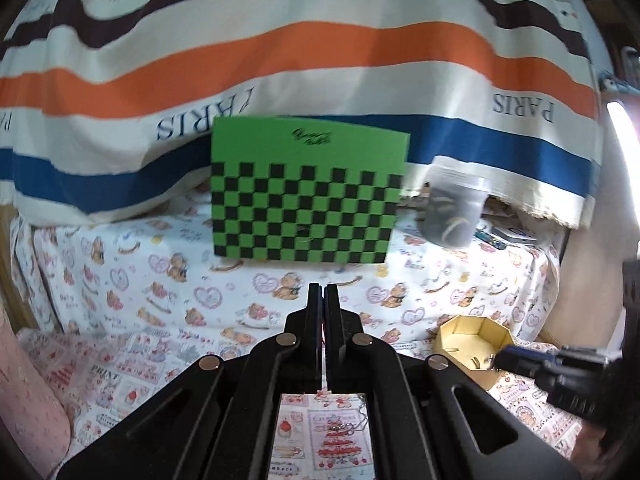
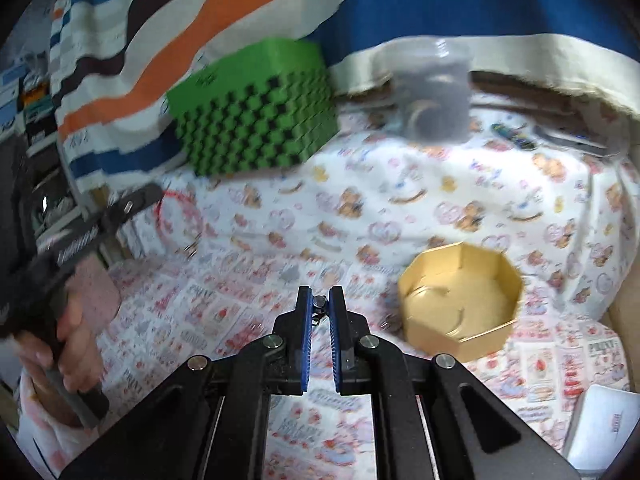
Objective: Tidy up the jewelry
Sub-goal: 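Carry the red bracelet into the gold box and open the left gripper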
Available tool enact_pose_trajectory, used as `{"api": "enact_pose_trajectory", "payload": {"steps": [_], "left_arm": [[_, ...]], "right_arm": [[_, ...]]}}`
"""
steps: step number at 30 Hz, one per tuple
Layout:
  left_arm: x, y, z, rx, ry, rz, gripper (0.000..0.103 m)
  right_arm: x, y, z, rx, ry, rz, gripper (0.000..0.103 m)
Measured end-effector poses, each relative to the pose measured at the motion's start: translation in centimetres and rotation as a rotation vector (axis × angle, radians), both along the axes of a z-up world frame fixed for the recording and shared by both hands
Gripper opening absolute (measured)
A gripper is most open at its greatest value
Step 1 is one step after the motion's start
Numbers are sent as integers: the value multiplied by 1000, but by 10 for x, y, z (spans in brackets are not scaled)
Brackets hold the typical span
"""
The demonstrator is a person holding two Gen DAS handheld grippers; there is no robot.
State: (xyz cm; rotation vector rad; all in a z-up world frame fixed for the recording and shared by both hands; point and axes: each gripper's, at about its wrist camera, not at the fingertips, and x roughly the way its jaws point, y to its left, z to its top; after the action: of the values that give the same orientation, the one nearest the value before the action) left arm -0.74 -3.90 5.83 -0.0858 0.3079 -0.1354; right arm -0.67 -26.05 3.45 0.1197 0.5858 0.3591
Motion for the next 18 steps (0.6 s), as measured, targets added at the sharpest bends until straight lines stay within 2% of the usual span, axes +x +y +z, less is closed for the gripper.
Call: {"api": "enact_pose_trajectory", "payload": {"steps": [2, 4, 6, 11, 14, 18], "left_arm": [[-12, -7, 5, 22, -68, 24, 0], [-25, -12, 15, 16, -139, -5, 0], [-33, -17, 25, 3, -169, -22, 0], [-15, -45, 45, -28, -115, -135, 0], [4, -73, 48, -31, -59, -192, 0], [34, -95, 38, -126, 22, -290, 0]], "right_arm": [[2, -11, 4, 34, 0, -12, 9], [0, -20, 8, 39, -24, -37, 9], [0, -31, 11, 48, -43, -67, 9], [7, -64, 9, 144, -27, -122, 9], [18, -81, 0, 184, 31, -165, 9], [31, -95, -15, 189, 92, -213, 9]]}}
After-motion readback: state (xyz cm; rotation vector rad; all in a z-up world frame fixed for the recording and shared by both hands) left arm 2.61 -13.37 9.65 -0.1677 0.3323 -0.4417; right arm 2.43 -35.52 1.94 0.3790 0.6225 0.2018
